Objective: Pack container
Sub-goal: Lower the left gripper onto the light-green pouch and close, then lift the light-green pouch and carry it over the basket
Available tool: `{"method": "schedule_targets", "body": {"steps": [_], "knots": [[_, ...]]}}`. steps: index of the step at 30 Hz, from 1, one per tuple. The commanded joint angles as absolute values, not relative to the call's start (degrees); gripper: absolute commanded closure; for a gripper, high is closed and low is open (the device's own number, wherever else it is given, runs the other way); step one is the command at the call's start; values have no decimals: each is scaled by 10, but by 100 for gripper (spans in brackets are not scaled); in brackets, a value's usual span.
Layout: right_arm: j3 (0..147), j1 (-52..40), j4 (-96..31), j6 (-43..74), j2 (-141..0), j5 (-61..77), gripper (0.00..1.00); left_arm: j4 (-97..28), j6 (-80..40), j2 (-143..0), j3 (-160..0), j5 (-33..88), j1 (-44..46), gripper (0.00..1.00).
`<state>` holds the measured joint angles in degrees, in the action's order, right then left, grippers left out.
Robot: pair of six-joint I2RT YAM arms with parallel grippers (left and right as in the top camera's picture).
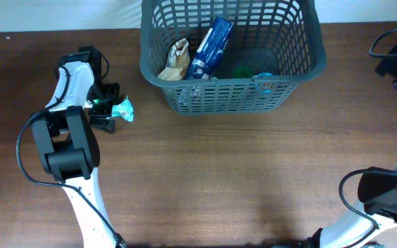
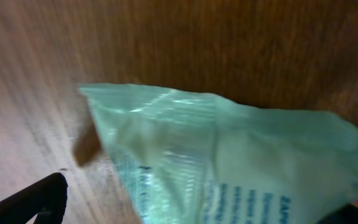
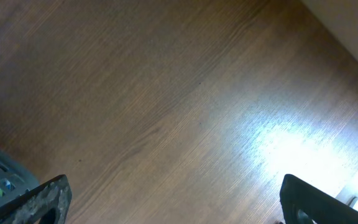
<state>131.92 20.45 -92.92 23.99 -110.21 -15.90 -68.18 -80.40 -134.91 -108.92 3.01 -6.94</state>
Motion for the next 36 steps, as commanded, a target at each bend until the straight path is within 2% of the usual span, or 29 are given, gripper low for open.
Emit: {"method": "schedule_targets", "body": {"steps": [1,5,7,10,12,13,16,20,26,28,32,36], "knots": [[1315,207,-928,245,-1101,-172,1,-669,-796,-1354,-1065,43,-61,1],[1315,207,-928,245,-1101,-172,1,-666,-796,-1354,-1062,43,-58,0],[1315,207,-928,245,-1101,-172,1,-667,-796,-1354,-1062,43,-58,24],[1315,207,-928,245,-1101,-172,1,-667,-796,-1354,-1062,51,-58,80],[1315,207,-928,245,-1101,-172,1,-667,-796,-1354,-1062,57,-58,95],[1315,207,-928,245,-1101,-172,1,-667,-796,-1354,-1062,61,-58,98],[1315,207,-928,245,-1101,-172,1,-666,-780,-1352,-1067,73,-58,98],[1315,207,-928,245,-1101,-172,1,-667,-699,-1334,-1117,50,-61,99],[1315,207,-928,245,-1101,-172,1,-748,-627,-1237,-1311,-105,-88,99],[1315,207,-928,245,-1101,-172,1,-752,-594,-1202,-1380,-116,-92,99],[1315,207,-928,245,-1101,-172,1,-687,-462,-1136,-1512,-84,-63,99],[1315,207,-928,245,-1101,-172,1,-592,-279,-1098,-1587,-48,36,99]]}}
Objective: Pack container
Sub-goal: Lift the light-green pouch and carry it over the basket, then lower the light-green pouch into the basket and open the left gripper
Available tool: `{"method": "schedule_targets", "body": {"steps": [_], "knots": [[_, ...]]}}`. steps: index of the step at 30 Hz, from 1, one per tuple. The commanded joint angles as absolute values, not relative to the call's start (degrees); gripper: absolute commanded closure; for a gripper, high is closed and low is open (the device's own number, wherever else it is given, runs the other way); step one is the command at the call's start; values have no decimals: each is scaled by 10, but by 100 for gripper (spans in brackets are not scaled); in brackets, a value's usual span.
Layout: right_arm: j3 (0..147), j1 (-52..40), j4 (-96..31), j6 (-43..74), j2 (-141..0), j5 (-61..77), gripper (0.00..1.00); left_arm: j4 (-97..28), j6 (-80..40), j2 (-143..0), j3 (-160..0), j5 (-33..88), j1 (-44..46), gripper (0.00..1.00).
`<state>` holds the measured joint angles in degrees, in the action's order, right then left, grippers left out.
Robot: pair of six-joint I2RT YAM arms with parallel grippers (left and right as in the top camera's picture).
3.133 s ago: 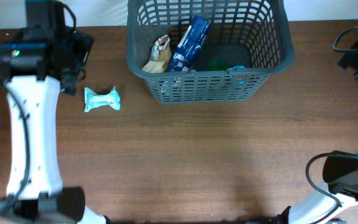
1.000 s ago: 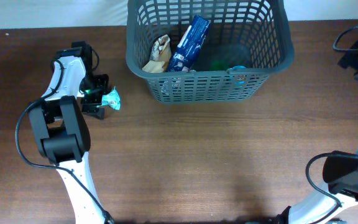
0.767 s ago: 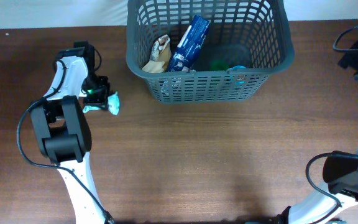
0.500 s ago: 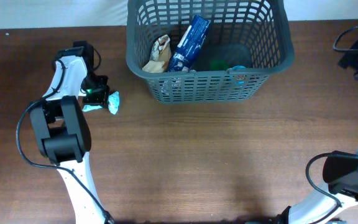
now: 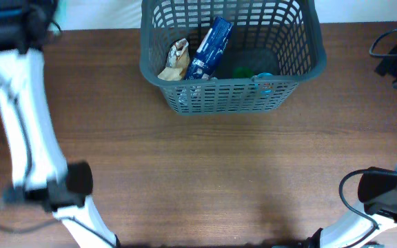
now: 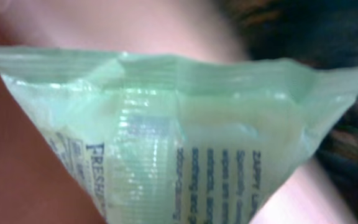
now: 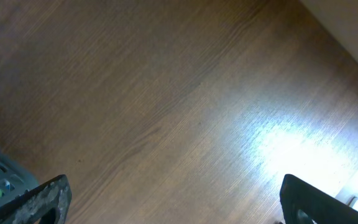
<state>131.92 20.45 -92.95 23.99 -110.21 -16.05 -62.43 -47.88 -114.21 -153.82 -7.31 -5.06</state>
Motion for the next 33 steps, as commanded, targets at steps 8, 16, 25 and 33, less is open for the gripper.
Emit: {"method": "schedule_targets", "body": {"steps": [8,16,25,33], "knots": [[1315,207,-928,245,-1101,-172,1,-504,-102,-1126,-1592,-127,262,98],[1315,207,-928,245,-1101,-172,1,-529,-107,-1226,-1590,-133,280,98],[1315,207,-928,245,-1101,-172,1,-592,-124,-1332,-1589,-131,273,96],[1315,207,-927,245,-1101,-172,1,-648,-174,-1393,-1584,-67,232,95]]}}
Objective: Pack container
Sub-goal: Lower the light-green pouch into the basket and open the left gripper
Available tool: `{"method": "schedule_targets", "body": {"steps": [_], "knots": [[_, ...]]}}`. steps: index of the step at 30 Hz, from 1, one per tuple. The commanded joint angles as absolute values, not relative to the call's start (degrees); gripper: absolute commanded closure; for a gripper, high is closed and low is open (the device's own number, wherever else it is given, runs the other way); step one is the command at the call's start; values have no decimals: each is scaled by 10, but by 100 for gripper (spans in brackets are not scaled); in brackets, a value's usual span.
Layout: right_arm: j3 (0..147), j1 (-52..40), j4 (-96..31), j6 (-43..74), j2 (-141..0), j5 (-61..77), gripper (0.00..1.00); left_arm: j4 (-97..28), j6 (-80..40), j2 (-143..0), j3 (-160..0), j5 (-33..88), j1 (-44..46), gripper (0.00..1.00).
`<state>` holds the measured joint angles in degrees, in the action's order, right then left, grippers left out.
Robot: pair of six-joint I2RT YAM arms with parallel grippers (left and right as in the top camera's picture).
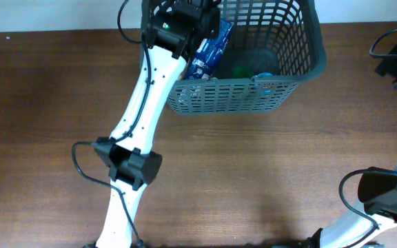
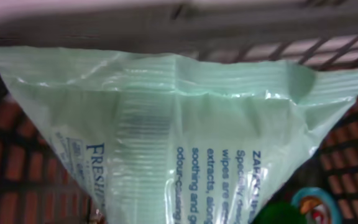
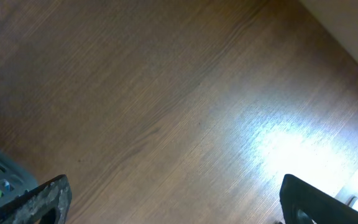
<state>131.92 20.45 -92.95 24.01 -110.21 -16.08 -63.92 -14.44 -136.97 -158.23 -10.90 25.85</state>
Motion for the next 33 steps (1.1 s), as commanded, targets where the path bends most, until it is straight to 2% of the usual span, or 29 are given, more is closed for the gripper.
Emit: {"method": "schedule_targets", "body": {"steps": [1,6,10,12,13,15,19,22,25,26,29,33], "knots": [[1315,207,-928,245,-1101,-172,1,-654,-181,-1400,-1584,-55,226,96],[1315,207,-928,245,-1101,-172,1,-686,-191,-1431,-1583,-23,207,98],[1315,207,-928,245,-1101,-172,1,-695,-191,-1439,-1580,-23,207,96],[1315,207,-928,245,-1101,-172,1,-695,-190,-1439,-1577,-23,207,86],[1315,207,-928,245,-1101,-172,1,-695,-190,-1439,-1577,-23,207,76],[1315,207,-928,245,-1101,-172,1,-695,-190,-1439,-1577,-23,207,68],[1315,207,-928,245,-1101,-172,1,-695,-190,-1439,-1577,-23,207,35],[1315,207,-928,245,-1101,-172,1,-695,-190,-1439,-1578,-23,207,21],[1315,207,-928,245,-1101,-172,1,-696,-190,-1433,-1584,-23,207,13],[1315,207,-928,245,-1101,-172,1,-699,-190,-1429,-1590,-23,207,7],[1315,207,-928,245,-1101,-172,1,-710,-190,-1396,-1624,-23,204,0],[1315,207,-927,245,-1101,-172,1,-727,-184,-1338,-1667,-25,196,0]]}}
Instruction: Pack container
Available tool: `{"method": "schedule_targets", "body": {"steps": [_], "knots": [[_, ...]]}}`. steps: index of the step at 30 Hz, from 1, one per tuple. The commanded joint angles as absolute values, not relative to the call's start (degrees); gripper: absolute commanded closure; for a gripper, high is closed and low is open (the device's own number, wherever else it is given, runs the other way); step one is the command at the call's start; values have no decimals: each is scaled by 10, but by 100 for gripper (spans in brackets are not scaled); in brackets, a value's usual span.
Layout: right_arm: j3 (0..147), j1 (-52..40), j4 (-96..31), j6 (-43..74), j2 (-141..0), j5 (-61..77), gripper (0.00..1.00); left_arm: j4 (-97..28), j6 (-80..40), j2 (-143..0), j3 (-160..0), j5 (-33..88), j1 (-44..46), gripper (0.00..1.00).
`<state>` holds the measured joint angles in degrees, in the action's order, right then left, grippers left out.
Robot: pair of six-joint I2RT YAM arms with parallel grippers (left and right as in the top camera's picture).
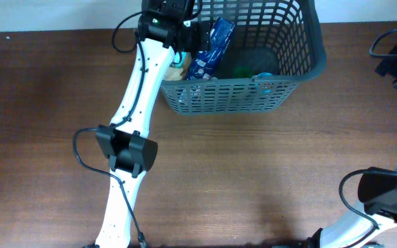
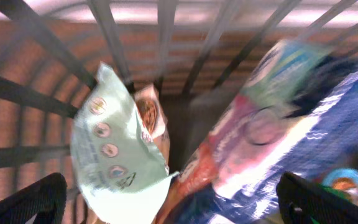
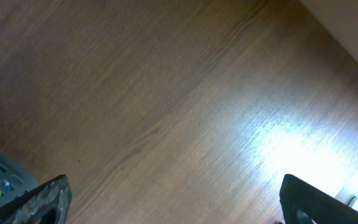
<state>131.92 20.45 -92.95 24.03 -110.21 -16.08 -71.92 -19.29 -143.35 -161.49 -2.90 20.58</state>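
Observation:
The grey slatted basket [image 1: 226, 86] stands at the table's back middle. My left gripper [image 1: 187, 34] hangs over its left half, open, with nothing between its fingers [image 2: 36, 200]. Below it the mint-green wipes packet [image 2: 114, 162] lies loose in the basket [image 2: 107, 34], against a small brown snack bag [image 2: 149, 112] and beside a blue packet [image 2: 291, 143]. From overhead the blue packet [image 1: 212, 45] leans in the basket's middle; the green packet is hidden under my arm. My right gripper [image 3: 176, 208] stands open over bare wood at the far right.
A green item and a round blue-rimmed thing [image 1: 262, 77] lie in the basket's right half. Black cables [image 1: 391, 48] sit at the table's far right edge. The brown wooden table [image 1: 253, 172] stretches in front of the basket.
My left gripper has opened and let go of the green wipes packet. The packet now lies in the basket's left part beside the brown bag. The right arm has not moved.
The green packet lay on the table left of the basket with my left gripper at it. Then the gripper held it lifted near the table's back left corner, then over the basket. Now it lies in the basket, released.

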Motion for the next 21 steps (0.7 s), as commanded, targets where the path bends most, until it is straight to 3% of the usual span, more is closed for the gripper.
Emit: {"method": "schedule_targets", "body": {"steps": [1,8,14,21], "knots": [[1315,207,-928,245,-1101,-172,1,-731,-182,-1321,-1676,-29,193,0],[1315,207,-928,245,-1101,-172,1,-776,-153,-1199,-1694,-83,180,0],[1315,207,-928,245,-1101,-172,1,-891,-134,-1107,-1694,-102,178,0],[1315,207,-928,245,-1101,-172,1,-967,-159,-1013,-1678,-53,180,0]]}}
